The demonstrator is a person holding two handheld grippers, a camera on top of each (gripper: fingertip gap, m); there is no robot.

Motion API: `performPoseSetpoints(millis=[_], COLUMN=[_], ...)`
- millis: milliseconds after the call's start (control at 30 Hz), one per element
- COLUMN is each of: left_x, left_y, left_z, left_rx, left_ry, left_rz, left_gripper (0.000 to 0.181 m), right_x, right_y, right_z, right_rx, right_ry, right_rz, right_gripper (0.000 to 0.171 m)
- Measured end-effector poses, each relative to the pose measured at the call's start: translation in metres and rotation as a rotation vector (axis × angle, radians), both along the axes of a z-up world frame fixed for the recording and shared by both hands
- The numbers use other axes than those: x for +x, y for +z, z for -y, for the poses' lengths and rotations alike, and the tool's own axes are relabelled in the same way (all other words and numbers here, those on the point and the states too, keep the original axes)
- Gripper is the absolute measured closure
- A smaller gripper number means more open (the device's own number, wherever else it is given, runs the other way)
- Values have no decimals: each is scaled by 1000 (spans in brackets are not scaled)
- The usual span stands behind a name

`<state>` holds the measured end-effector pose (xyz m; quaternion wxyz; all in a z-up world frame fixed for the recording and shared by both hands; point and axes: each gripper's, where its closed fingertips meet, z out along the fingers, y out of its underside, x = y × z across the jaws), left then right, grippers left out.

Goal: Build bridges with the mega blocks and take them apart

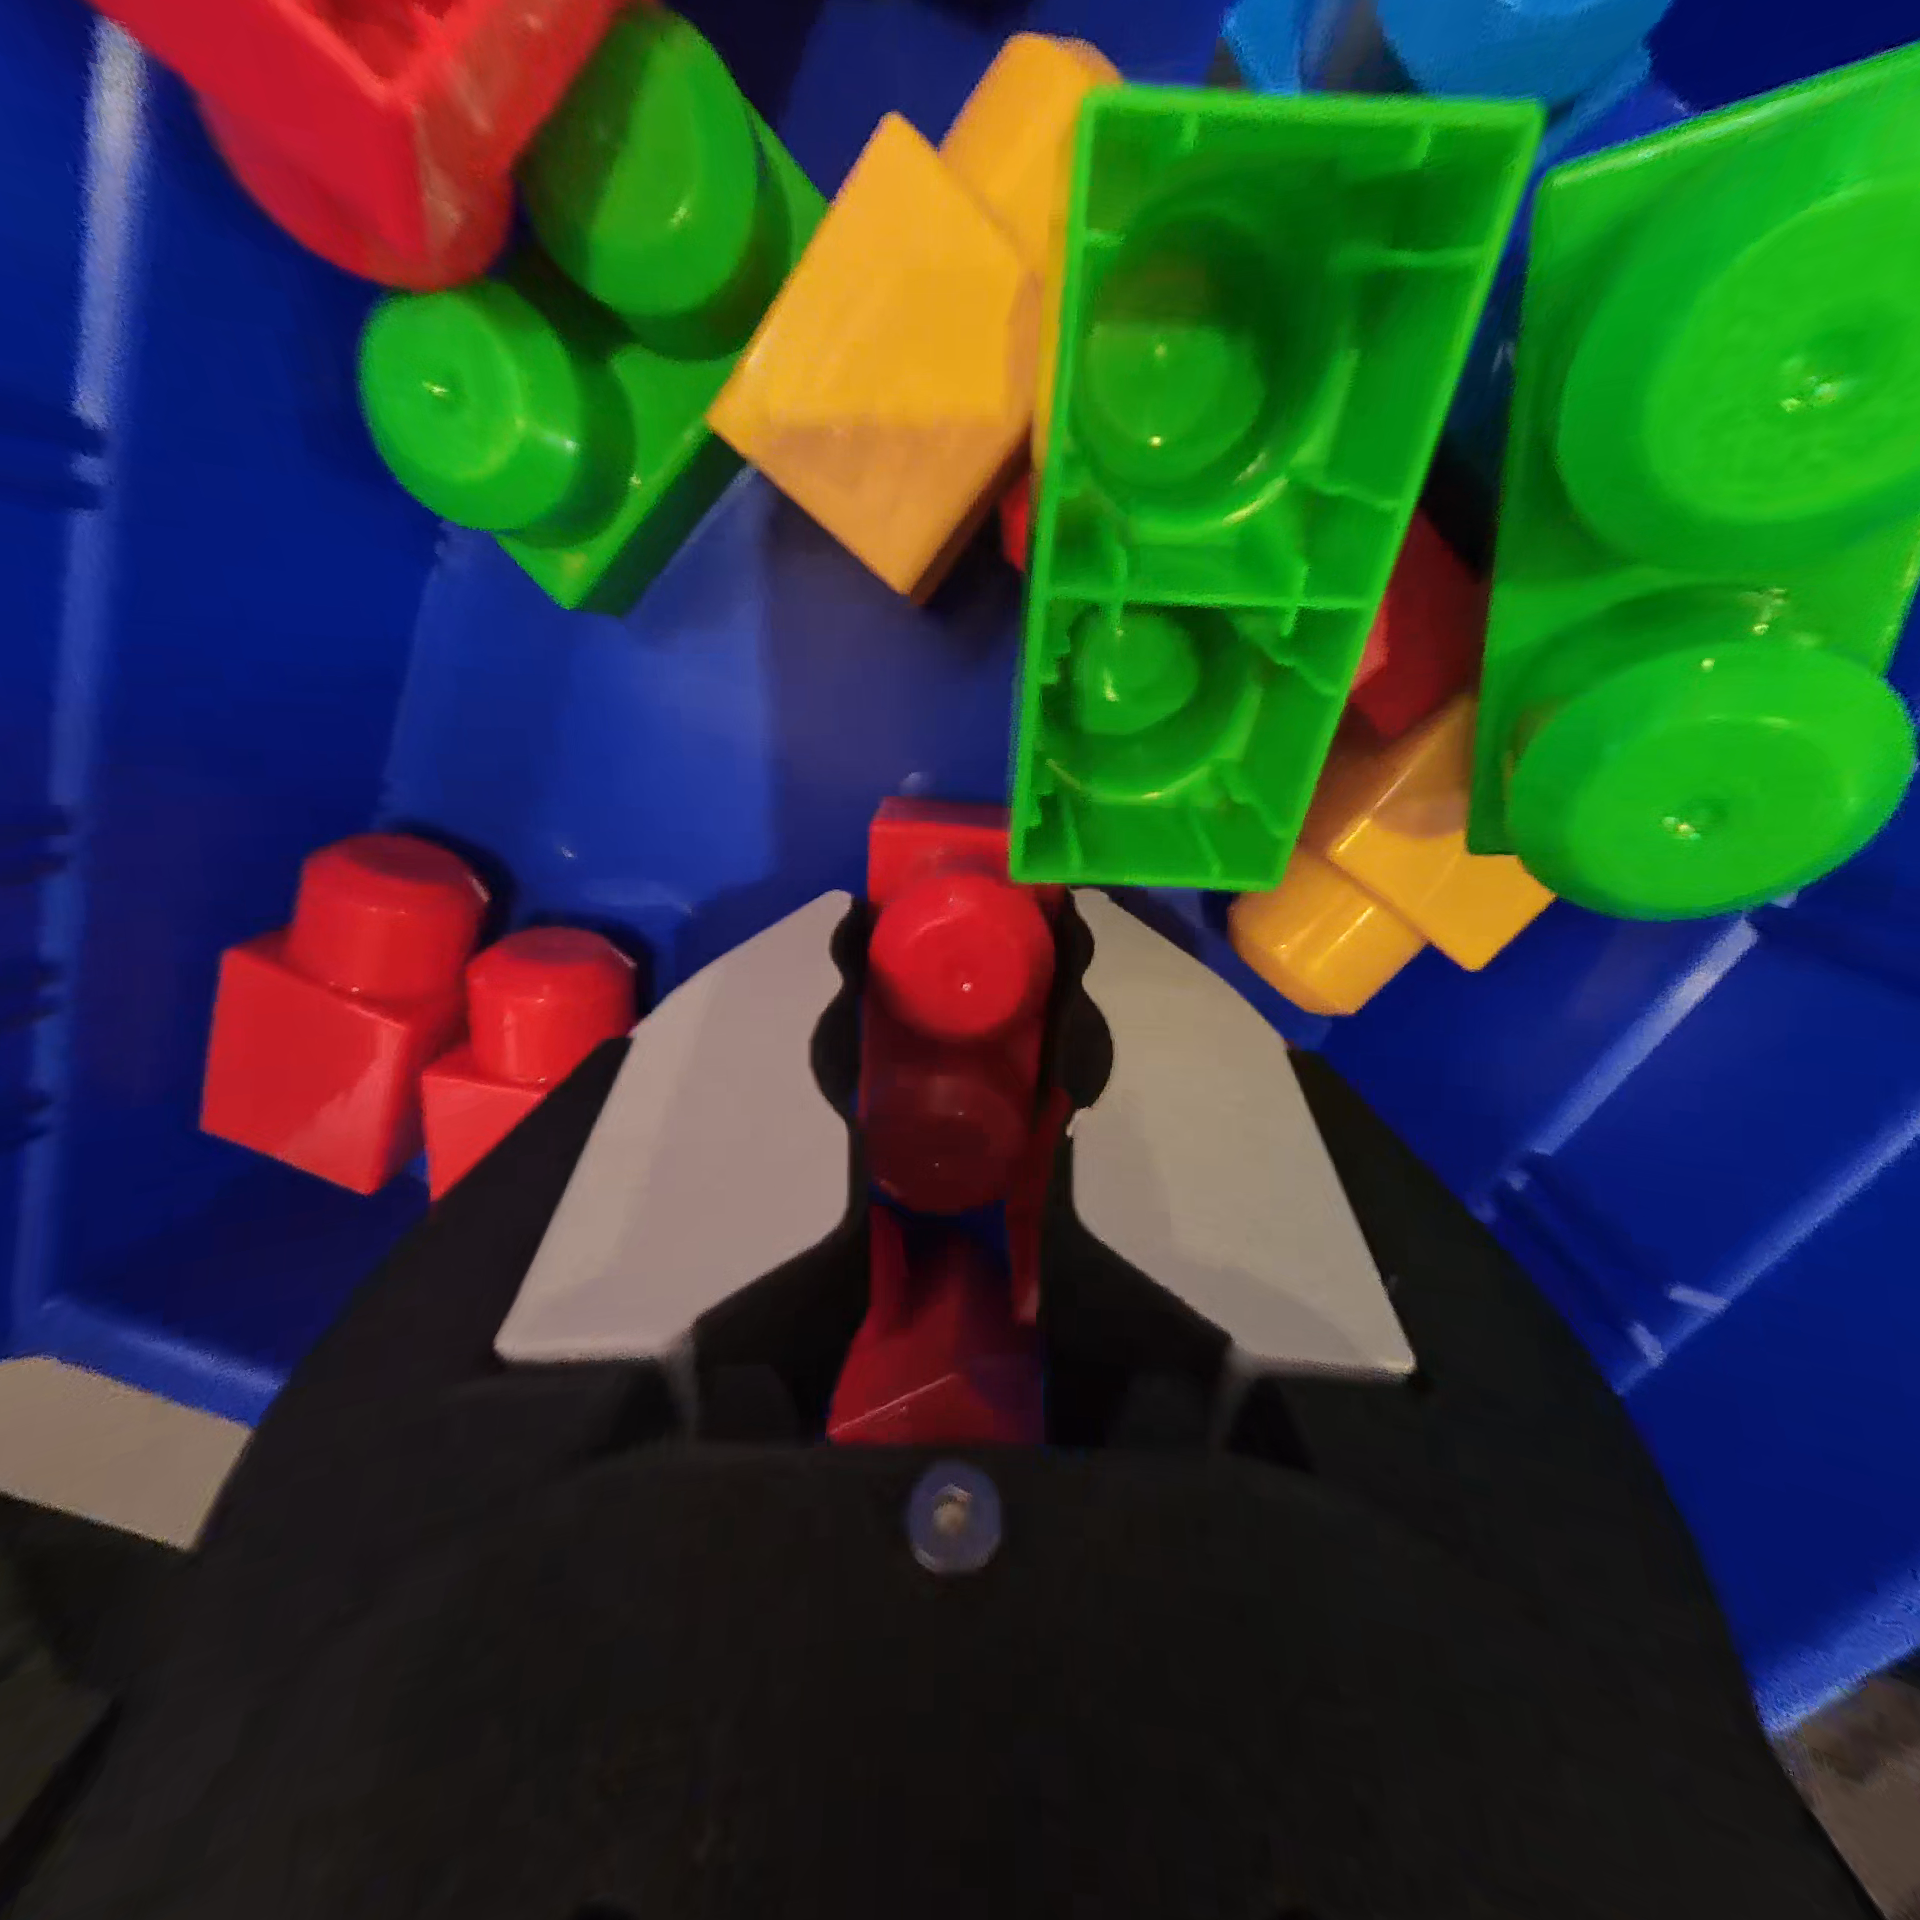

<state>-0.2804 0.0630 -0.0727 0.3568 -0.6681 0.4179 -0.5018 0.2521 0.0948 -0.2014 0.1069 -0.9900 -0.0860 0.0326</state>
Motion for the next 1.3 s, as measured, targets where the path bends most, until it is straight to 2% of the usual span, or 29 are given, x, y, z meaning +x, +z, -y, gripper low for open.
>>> performPoseSetpoints(millis=[100,233,333,467,600,767,867,933,1033,1067,1233,1300], left_x=[3,17,43,90,125,129,123,119,113,110,100,90], left_y=[0,5,14,30,38,51,46,50,52,53,48,51], left_z=[-5,-18,-30,-33,-23,-23,-29,-30,-24,-21,-20,-23], left_rx=[5,50,56,12,-79,-140,-138,-147,-143,-145,-71,-58], left_ry=[9,12,-11,-94,-191,-224,-211,-224,-286,-309,-281,-259], left_rz=[7,15,48,138,206,291,283,315,349,362,305,298], left_gripper=[118,117,113,105,98,101,103,111,133,145,145,145], right_x=[-8,-59,-132,-256,-357,-419,-438,-449,-462,-464,-472,-467], right_y=[28,112,177,217,227,214,209,208,207,206,205,210], right_z=[0,-5,-12,-13,-11,-13,-15,-15,-16,-16,-11,-13], right_rx=[91,342,543,682,736,762,755,756,752,759,710,733], right_ry=[21,108,220,421,547,634,652,655,660,669,732,723], right_rz=[-10,-107,-252,-541,-845,-962,-1018,-1061,-1113,-1121,-1170,-1184], right_gripper=[137,137,137,137,137,138,138,138,138,137,138,127])
